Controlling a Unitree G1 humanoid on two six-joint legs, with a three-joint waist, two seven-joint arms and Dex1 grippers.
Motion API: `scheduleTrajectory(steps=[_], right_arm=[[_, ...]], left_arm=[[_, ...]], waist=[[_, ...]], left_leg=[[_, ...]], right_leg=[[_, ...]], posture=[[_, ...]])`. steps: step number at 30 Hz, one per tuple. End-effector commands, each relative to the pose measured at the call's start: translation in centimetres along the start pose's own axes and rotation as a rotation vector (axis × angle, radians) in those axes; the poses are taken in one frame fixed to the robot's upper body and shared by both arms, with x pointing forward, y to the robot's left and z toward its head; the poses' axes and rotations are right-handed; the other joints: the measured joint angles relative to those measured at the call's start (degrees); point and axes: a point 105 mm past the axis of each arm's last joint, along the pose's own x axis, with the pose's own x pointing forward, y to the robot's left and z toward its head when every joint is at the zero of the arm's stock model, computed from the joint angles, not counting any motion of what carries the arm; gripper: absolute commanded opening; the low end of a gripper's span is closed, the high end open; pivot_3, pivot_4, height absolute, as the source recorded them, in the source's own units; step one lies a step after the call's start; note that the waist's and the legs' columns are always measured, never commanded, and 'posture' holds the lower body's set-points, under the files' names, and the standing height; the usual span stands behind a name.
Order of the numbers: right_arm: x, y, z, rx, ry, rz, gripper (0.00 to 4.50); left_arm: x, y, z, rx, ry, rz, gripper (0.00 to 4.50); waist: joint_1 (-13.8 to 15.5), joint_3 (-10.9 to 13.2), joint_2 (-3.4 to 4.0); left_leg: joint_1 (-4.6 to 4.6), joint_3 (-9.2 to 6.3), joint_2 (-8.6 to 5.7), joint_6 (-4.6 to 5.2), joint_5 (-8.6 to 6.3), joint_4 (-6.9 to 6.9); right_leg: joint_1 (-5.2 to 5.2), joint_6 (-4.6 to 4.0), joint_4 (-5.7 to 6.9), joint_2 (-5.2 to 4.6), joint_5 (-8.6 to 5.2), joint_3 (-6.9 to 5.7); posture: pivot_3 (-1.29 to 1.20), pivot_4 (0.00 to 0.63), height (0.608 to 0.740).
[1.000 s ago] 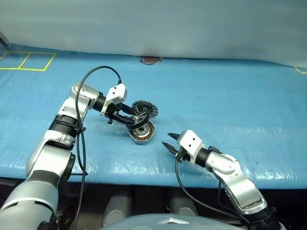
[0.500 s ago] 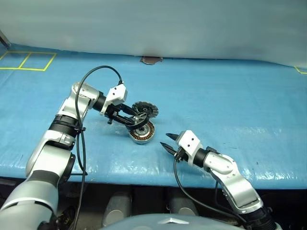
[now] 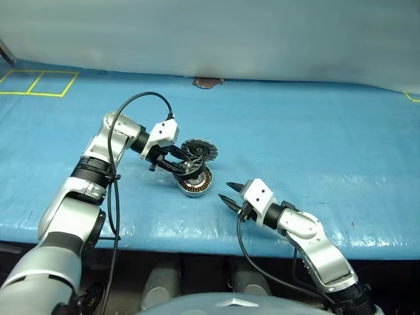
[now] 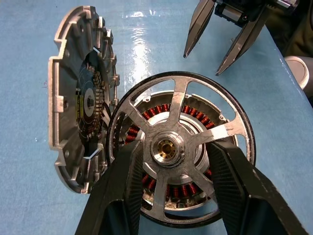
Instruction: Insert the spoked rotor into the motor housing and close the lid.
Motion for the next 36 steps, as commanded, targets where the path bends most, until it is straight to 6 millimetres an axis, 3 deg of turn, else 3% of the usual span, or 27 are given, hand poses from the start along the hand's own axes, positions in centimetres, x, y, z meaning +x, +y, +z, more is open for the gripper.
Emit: scheduleTrajectory(steps=[1,18,24,36], right_arm=[[-0.02,-0.07,0.93,-0.019,-0.041,-0.009,1.96],[-0.03,-0.27,1.01,-0.027,-0.044,-0.026,1.96],[0.02,-0.29,1.03,-0.028,-0.045,-0.029,1.96],[0.11,-0.32,0.95,-0.029,-0.042,-0.03,1.96]], left_arm=[[-0.79,0.74,1.0,0.022,-0.004,0.029,2.0],[-0.63,0.8,0.64,0.066,0.039,0.019,2.0],[-0.54,1.17,0.83,0.096,0.036,0.042,3.7],[-1.25,1.64,1.27,0.093,0.004,0.088,3.7]], waist=[[-0.02,0.0,0.0],[-0.05,0.0,0.0],[-0.01,0.0,0.0],[-0.03,0.0,0.0]], left_leg=[[0.0,0.0,0.0,0.0,0.0,0.01],[0.01,0.0,0.0,0.0,0.0,0.02],[0.0,0.0,0.0,0.0,0.0,0.02],[0.0,0.0,0.0,0.0,0.0,0.03]], right_leg=[[0.0,0.0,0.0,0.0,0.0,0.0],[0.0,0.01,0.01,0.0,0.01,0.0],[0.0,0.01,0.01,0.0,0.01,0.0],[0.0,0.02,0.01,0.0,0.01,0.0]], posture=[[0.0,0.15,0.74],[0.0,0.15,0.74],[0.0,0.15,0.74],[0.0,0.15,0.74]])
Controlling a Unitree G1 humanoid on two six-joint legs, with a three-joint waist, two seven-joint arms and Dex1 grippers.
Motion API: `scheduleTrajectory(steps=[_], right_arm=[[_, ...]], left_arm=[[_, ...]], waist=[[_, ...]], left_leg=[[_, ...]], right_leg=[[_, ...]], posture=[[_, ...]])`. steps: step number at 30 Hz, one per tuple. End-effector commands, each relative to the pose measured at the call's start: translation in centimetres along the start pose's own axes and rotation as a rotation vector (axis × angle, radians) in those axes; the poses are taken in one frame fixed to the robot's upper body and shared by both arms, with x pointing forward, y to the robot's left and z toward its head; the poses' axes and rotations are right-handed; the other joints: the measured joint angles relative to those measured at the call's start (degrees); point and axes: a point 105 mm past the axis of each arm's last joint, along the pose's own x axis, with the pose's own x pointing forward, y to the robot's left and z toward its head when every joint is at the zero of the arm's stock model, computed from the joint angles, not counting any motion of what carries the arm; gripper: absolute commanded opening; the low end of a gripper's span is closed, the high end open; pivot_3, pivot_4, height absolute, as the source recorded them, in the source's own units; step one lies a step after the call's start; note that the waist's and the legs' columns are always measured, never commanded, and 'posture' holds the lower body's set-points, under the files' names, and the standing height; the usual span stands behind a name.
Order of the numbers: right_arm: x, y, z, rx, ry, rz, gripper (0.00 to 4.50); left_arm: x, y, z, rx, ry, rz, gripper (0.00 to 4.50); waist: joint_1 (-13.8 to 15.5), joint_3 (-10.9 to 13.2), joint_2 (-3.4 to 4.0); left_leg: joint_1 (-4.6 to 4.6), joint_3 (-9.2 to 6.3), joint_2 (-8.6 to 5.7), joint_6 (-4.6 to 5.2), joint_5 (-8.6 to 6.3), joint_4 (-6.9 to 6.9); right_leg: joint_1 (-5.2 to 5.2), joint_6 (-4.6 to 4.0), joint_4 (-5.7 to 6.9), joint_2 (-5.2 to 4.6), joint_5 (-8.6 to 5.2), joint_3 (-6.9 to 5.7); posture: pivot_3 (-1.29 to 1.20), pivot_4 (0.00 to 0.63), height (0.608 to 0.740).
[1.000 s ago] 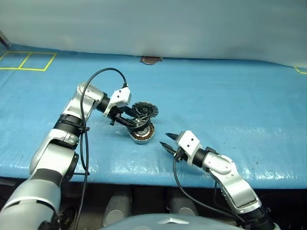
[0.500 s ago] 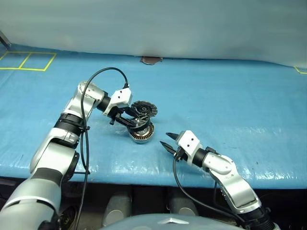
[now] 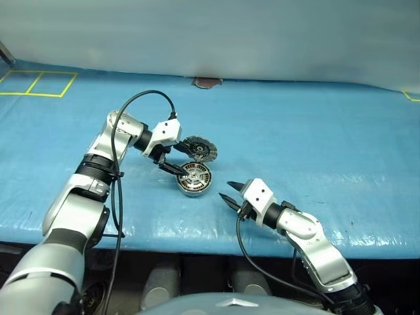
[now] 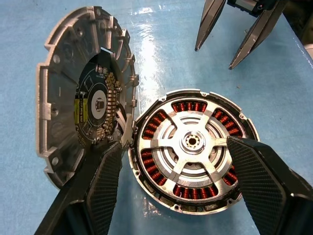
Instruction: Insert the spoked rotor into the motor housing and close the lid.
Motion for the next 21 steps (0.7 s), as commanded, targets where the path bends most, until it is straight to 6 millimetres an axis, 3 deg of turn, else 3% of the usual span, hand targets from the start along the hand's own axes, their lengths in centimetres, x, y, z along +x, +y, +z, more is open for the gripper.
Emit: scheduleTrajectory(steps=[1,13,21], right_arm=[[0.1,-0.2,1.0,-0.024,-0.043,-0.009,1.96],[0.2,-1.1,2.7,-0.039,-0.102,-0.046,1.96],[2.0,-1.0,3.7,-0.037,-0.138,0.019,1.96]], left_arm=[[-1.3,0.8,1.1,0.027,-0.025,0.04,3.7],[-2.5,-1.4,-0.8,-0.053,-0.091,0.1,3.7],[-2.5,-3.3,-3.0,-0.1,-0.073,0.176,3.7]], waist=[[0.0,0.0,0.0],[-0.11,0.0,0.01],[0.04,0.0,0.02]], left_leg=[[0.0,0.0,0.0,0.0,0.0,0.0],[0.01,-0.02,0.02,0.01,-0.01,-0.03],[0.06,-0.03,0.04,0.0,0.0,0.01]], right_leg=[[0.0,0.0,0.0,0.0,0.0,0.0],[-0.02,0.01,0.01,0.01,0.01,0.0],[0.02,-0.07,0.01,0.0,0.0,0.01]], posture=[[0.0,0.15,0.74],[0.0,0.15,0.74],[0.0,0.15,0.74]])
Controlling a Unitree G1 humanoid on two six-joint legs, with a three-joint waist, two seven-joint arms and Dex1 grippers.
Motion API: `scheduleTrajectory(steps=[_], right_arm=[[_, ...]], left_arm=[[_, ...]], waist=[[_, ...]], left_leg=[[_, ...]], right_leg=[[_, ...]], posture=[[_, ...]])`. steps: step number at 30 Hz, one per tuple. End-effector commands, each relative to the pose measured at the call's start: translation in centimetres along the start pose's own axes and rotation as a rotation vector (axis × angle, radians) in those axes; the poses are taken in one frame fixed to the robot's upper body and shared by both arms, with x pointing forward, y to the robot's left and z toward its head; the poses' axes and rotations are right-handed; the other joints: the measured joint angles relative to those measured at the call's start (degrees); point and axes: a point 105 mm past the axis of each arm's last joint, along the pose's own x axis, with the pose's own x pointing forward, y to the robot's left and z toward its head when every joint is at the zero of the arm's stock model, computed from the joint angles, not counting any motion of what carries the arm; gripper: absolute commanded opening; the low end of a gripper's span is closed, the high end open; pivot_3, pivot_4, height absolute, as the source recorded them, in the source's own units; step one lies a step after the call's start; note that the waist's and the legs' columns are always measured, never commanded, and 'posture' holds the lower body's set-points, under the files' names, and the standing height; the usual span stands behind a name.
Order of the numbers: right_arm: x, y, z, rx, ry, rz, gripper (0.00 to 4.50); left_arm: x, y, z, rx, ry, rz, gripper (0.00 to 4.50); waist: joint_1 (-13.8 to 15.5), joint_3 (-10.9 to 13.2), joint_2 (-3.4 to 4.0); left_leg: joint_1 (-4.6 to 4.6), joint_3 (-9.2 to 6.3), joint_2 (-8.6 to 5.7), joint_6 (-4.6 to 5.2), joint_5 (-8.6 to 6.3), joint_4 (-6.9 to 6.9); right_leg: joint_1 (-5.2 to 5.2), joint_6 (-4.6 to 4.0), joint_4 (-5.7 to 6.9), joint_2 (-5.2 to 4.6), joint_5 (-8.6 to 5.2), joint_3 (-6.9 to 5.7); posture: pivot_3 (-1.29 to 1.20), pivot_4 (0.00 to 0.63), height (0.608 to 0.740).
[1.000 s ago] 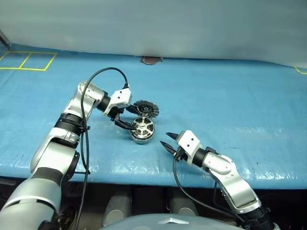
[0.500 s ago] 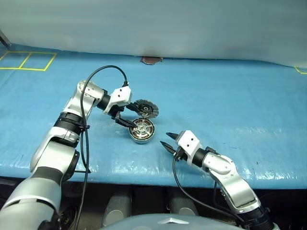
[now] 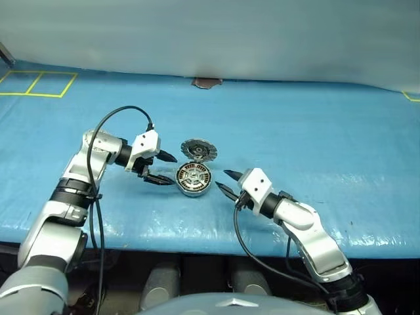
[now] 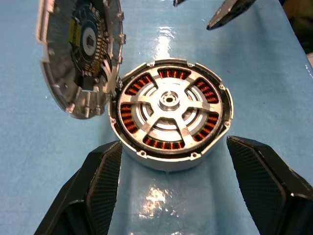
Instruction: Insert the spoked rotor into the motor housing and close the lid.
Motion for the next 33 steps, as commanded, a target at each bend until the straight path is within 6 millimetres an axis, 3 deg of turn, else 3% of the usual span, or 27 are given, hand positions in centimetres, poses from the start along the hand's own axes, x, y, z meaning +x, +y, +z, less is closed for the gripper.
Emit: scheduleTrajectory(steps=[1,7,10,14,22,33], right_arm=[[0.8,0.1,0.5,0.007,-0.031,0.024,1.96],[2.1,0.2,0.2,0.012,-0.027,0.064,1.96],[2.7,0.2,0.4,0.026,-0.036,0.069,1.35],[3.5,0.4,0.6,0.034,-0.054,0.081,0.02],[4.7,1.0,1.2,0.008,-0.072,0.116,0.02],[6.2,1.2,-0.4,0.048,-0.046,0.113,0.02]], left_arm=[[-0.5,0.0,0.6,0.023,-0.032,0.059,3.7],[0.0,-0.9,-0.7,-0.052,-0.072,0.12,3.7],[-0.1,-1.2,-1.2,-0.083,-0.079,0.145,3.75],[-0.1,-1.5,-1.4,-0.108,-0.09,0.157,3.75],[0.2,-1.5,-1.5,-0.117,-0.087,0.171,3.75],[0.3,-1.2,-1.1,-0.109,-0.099,0.192,3.75]], waist=[[0.06,0.0,0.0],[0.01,0.0,0.01],[-0.01,0.0,0.01],[0.0,0.01,0.01],[0.0,0.01,0.03],[-0.04,0.02,0.04]], left_leg=[[0.0,-0.01,0.0,0.0,0.0,0.0],[0.0,0.01,-0.02,0.0,0.0,-0.03],[0.0,0.0,0.01,0.0,0.0,-0.04],[0.03,0.02,0.09,0.0,0.0,-0.04],[0.03,0.03,0.11,-0.01,0.0,-0.05],[0.05,0.05,0.19,-0.02,-0.01,-0.07]], right_leg=[[0.01,0.0,0.0,0.0,0.0,-0.01],[-0.01,-0.02,-0.02,-0.01,0.01,0.01],[-0.03,-0.06,0.0,0.01,0.03,0.0],[-0.03,-0.11,0.0,0.08,0.06,0.0],[-0.04,-0.13,-0.01,0.11,0.07,0.0],[-0.06,-0.19,-0.01,0.19,0.1,0.01]], posture=[[0.0,0.15,0.74],[0.0,0.15,0.74],[0.0,0.15,0.74],[0.0,0.15,0.74],[0.0,0.15,0.74],[0.0,0.15,0.74]])
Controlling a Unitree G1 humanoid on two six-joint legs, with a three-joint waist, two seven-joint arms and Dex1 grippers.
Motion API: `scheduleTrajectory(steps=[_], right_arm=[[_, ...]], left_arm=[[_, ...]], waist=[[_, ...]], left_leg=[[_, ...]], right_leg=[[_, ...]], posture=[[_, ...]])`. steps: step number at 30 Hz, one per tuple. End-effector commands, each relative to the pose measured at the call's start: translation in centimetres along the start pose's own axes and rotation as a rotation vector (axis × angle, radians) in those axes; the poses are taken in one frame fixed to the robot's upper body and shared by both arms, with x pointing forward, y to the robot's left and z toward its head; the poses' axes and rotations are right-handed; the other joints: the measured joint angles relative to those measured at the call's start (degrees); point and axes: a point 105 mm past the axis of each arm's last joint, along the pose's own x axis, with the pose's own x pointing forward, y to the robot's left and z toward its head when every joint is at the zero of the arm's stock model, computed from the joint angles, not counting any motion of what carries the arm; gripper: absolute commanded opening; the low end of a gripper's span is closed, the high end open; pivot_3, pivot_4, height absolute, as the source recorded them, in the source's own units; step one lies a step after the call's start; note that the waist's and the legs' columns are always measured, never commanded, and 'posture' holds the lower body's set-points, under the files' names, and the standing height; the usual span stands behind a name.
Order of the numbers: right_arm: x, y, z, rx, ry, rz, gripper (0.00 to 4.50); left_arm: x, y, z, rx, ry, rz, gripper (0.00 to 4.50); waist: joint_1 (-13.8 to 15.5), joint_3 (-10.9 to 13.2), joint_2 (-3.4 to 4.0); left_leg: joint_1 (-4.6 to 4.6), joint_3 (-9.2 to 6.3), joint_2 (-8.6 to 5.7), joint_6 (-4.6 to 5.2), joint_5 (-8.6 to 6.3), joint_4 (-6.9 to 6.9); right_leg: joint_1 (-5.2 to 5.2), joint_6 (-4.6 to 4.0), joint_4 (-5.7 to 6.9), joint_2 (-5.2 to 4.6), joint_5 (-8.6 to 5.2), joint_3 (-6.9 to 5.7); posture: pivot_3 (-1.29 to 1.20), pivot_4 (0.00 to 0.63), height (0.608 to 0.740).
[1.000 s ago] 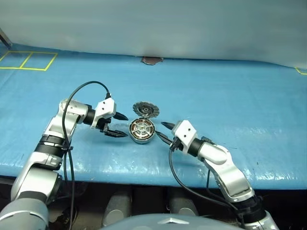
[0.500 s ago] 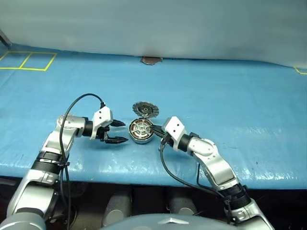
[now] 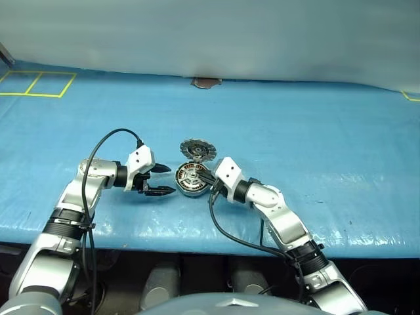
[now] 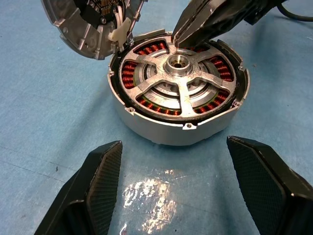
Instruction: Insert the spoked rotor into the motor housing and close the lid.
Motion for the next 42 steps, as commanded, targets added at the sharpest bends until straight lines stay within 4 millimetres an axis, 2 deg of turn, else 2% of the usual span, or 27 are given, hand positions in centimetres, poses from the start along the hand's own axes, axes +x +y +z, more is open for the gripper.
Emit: scheduleTrajectory(steps=[1,6,10,17,20,26,33,40,42], right_arm=[[0.4,0.2,0.7,-0.016,-0.038,0.004,0.02],[0.4,0.6,0.3,-0.014,-0.027,0.007,0.02],[0.1,0.5,0.8,-0.039,-0.038,0.001,0.02],[-1.2,0.5,4.8,-0.135,-0.131,0.02,0.02],[-1.8,0.5,5.9,-0.185,-0.137,0.037,0.02],[-2.6,0.9,4.8,-0.256,-0.036,0.083,0.02],[-3.3,1.1,4.6,-0.29,0.022,0.115,0.02],[-4.3,-0.6,6.0,-0.277,-0.017,0.021,0.02],[-5.1,-2.1,6.3,-0.278,-0.024,-0.049,0.02]], left_arm=[[-0.2,0.2,1.6,0.05,-0.042,0.015,3.75],[0.0,0.1,1.8,0.051,-0.052,0.017,3.75],[0.3,0.1,1.9,0.047,-0.063,0.013,3.75],[0.9,-0.2,1.7,0.033,-0.079,0.004,3.75],[1.3,-0.3,1.7,0.029,-0.089,-0.001,3.75],[1.4,-0.6,1.5,0.02,-0.1,-0.002,3.75],[0.3,-0.7,1.2,0.012,-0.086,0.0,3.75],[-2.0,-0.9,1.2,0.009,-0.077,0.018,3.75],[-2.5,-0.8,1.7,0.013,-0.095,0.028,3.75]], waist=[[0.0,0.0,0.0],[-0.09,0.0,0.0],[-0.08,0.0,0.01],[0.02,0.01,0.02],[0.16,0.01,0.01],[0.22,0.01,0.01],[0.05,0.01,0.01],[0.1,0.01,0.01],[0.18,0.01,0.01]], left_leg=[[0.0,0.0,0.0,0.0,0.0,-0.01],[0.02,0.0,0.03,0.0,0.0,-0.01],[0.04,0.0,0.04,-0.01,-0.01,-0.04],[0.01,0.0,0.03,-0.02,-0.01,-0.05],[0.01,-0.01,0.03,-0.03,-0.01,-0.04],[-0.02,0.01,0.02,-0.04,-0.02,-0.02],[-0.06,0.01,0.02,-0.06,-0.03,-0.07],[-0.07,0.01,0.05,-0.08,-0.05,-0.14],[-0.08,0.01,0.04,-0.08,-0.05,-0.14]], right_leg=[[0.0,0.0,0.0,0.0,0.0,0.0],[0.0,-0.01,0.0,0.04,0.0,0.01],[0.0,-0.02,0.0,0.04,-0.01,0.01],[-0.02,-0.03,-0.01,0.04,-0.01,0.02],[0.0,-0.03,-0.02,0.03,-0.01,0.02],[0.01,-0.03,-0.09,0.0,-0.01,0.02],[-0.06,-0.05,-0.1,0.0,-0.02,0.01],[-0.12,-0.1,-0.12,-0.02,-0.05,0.01],[-0.12,-0.11,-0.12,-0.04,-0.06,0.01]], posture=[[0.0,0.15,0.74],[0.0,0.15,0.74],[0.0,0.15,0.74],[0.0,0.15,0.74],[0.0,0.15,0.74],[0.0,0.15,0.74],[0.0,0.15,0.74],[0.0,0.15,0.74],[0.0,0.15,0.74]])
